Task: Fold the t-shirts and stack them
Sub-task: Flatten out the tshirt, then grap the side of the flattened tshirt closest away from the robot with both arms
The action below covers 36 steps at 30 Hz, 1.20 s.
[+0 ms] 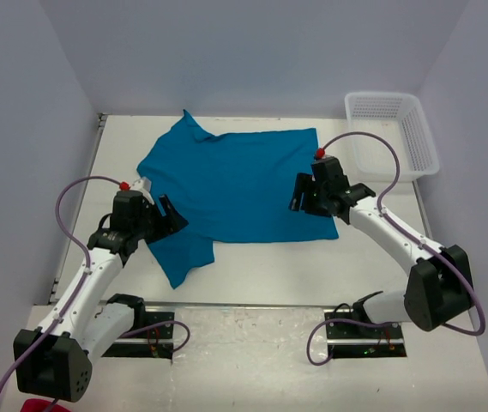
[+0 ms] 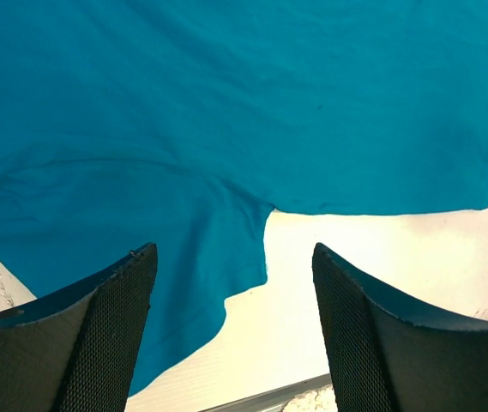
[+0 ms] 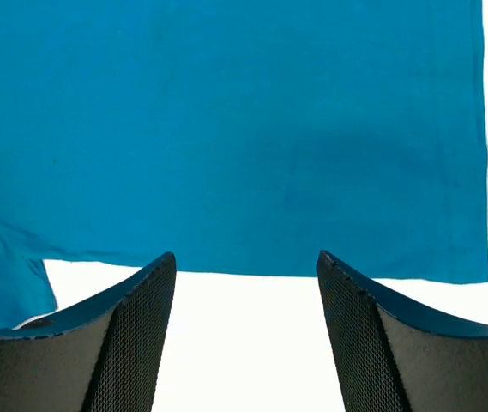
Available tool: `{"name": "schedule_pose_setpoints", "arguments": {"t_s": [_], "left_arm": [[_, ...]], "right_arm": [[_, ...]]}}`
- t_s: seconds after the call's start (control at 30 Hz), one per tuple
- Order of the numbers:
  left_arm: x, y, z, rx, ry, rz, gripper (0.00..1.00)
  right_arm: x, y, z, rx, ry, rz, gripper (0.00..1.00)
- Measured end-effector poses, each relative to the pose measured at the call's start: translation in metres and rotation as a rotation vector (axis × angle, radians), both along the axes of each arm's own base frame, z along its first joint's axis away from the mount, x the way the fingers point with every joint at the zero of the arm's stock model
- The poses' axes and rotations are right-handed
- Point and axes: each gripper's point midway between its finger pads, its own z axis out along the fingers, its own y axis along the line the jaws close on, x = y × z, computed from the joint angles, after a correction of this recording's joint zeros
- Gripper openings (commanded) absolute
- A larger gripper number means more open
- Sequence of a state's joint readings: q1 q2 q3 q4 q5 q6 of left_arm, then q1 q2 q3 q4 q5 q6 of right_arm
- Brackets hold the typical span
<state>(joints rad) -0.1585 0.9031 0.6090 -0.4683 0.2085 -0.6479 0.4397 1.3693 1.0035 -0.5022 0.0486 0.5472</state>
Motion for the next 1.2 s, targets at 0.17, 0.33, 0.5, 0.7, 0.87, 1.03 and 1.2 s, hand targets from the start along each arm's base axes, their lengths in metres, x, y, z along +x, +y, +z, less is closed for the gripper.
{"name": "schedule_pose_setpoints", "arguments": {"t_s": [0.17,0.33,0.5,0.7,0.87,1.03,1.2], "left_arm": [[-0.004,0.0,-0.002,-0.009,0.003,0.009,0.73],[-0.009,0.002,-0.003,-0.008,0.0,0.012,0.73],[-0.011,0.003,-0.004,-0.002,0.01,0.014,0.73],[-0.008,0.007,0.001,0.018,-0.011,0.029,0.73],[-0.004,0.007,0.003,0.028,-0.017,0.025,0.73],[-0.003,0.008,-0.004,0.039,0.007,0.019,0.74],[-0.001,0.009,-0.005,0.051,0.003,0.018,0.74]], "right_arm": [[-0.007,-0.014,-0.02,0.031,0.054,-0.068,0.59],[-0.022,-0.021,-0.046,0.047,0.135,-0.111,0.51],[-0.03,-0.028,-0.069,0.06,0.205,-0.171,0.5],[-0.028,-0.07,-0.082,0.069,0.249,-0.326,0.51],[-0.022,-0.092,-0.085,0.084,0.259,-0.402,0.51],[-0.027,-0.1,-0.096,0.084,0.312,-0.422,0.5],[-0.036,-0.115,-0.105,0.069,0.352,-0.45,0.47]]}}
